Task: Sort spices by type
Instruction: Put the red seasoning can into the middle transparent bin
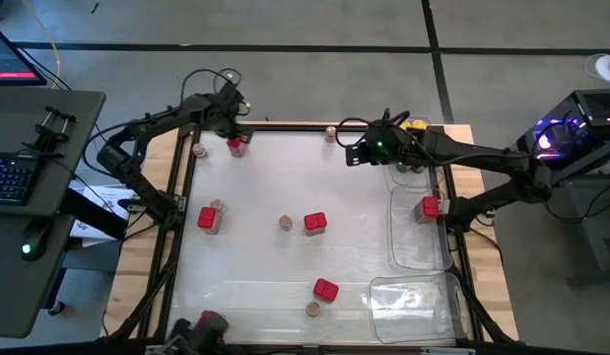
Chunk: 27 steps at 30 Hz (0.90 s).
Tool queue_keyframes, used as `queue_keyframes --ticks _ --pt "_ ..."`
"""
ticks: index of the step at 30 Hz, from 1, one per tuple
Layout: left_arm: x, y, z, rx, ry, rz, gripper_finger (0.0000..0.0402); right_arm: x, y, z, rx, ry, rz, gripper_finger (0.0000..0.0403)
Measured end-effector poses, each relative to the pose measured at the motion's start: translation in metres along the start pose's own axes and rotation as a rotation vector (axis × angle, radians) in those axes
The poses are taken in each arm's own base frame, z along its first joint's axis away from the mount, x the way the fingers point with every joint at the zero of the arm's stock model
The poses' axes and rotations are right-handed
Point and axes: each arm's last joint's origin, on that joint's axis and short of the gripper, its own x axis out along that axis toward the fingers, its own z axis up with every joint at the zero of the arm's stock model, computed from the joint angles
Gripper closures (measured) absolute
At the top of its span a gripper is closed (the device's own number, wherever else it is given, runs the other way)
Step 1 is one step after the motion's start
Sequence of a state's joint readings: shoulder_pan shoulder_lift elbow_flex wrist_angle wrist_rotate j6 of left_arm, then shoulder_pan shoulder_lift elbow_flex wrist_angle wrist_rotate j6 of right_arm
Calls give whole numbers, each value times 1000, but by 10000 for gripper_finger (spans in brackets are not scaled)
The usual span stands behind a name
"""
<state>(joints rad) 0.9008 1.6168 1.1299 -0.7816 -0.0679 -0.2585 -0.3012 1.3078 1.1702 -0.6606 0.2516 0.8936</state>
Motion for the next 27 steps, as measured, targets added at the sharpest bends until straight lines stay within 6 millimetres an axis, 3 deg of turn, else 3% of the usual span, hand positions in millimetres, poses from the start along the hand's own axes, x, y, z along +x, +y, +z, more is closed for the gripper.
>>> queue_keyframes --ticks 6,17,21,27 --pt "7 -73 -12 177 -56 -177 401 -10 -1 2 14 -20 26 403" --pt "32 -230 -64 425 -105 -568 401 -17 1 6 47 -54 73 402" --pt "17 -252 -60 487 -166 -603 401 -17 3 7 48 -65 95 402" --pt "-24 -239 -26 532 -312 -595 401 -26 6 12 -43 -104 171 402"
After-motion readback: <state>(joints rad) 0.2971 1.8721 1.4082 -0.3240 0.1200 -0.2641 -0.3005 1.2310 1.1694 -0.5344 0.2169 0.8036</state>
